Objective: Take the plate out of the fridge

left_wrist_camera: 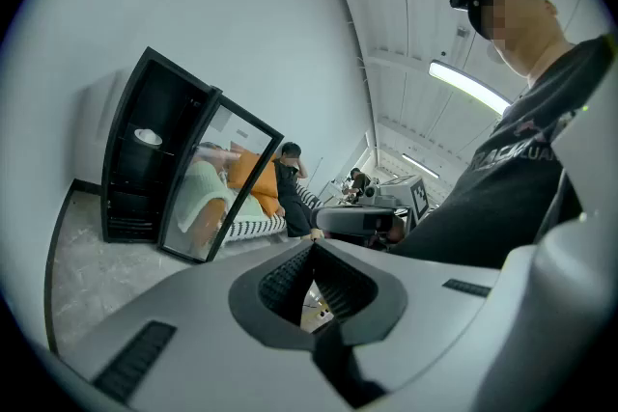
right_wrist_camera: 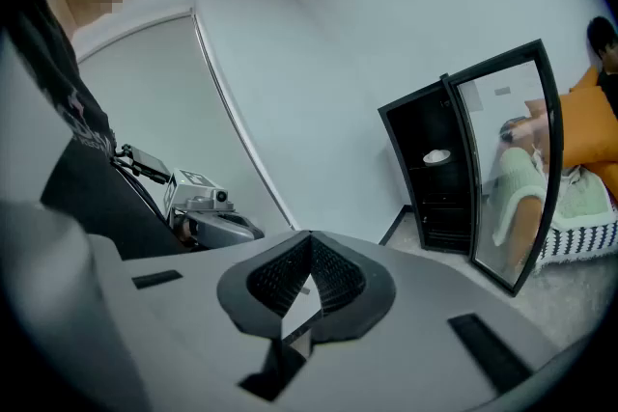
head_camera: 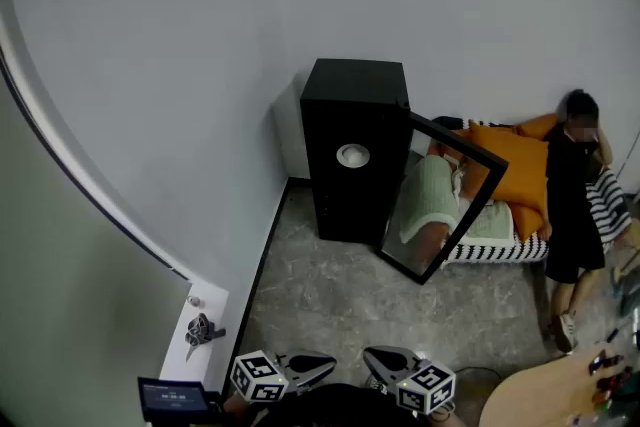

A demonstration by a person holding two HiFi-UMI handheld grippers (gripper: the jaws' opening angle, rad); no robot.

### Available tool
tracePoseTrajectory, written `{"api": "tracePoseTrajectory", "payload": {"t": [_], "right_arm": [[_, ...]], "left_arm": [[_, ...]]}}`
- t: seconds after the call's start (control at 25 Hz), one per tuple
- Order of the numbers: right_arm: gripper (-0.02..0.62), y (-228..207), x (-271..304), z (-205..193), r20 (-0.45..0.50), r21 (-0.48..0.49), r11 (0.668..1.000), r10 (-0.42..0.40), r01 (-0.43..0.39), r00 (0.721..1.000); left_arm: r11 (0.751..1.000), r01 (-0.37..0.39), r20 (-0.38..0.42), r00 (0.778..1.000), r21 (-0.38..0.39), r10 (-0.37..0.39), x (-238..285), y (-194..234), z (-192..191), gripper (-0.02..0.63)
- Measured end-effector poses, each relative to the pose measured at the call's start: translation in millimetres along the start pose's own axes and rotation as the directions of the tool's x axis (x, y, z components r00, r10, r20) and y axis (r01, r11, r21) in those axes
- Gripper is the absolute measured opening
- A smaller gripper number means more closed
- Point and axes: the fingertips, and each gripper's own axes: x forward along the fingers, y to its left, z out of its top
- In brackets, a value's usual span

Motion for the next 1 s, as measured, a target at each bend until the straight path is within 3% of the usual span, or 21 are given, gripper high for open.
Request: {"api": "tracePoseTrajectory", "payload": {"t": [0.28,0.64,1.0], "right_arm": [[0.003,-3,-3,5,-0.013,-0.011,1.0,-0.017,0.017,1.0],[0.005,-7,-1,8,0.004,0.004,1.0,0.02,-0.02,1.0],[0.005,-37,-21,9,-0.009,0.034,0.998,0.046,-0.046,0.999]], "left_arm": [[1.0,-0.005,-0.01,1.0,-0.008,0.005,3,-1,1,0.005],[1.0,-0.018,-0.021,1.0,-0.014,0.018,8,5,2,0.005],[0.999,-0.046,-0.035,0.998,-0.012,0.045,42,4,9,0.005]]}}
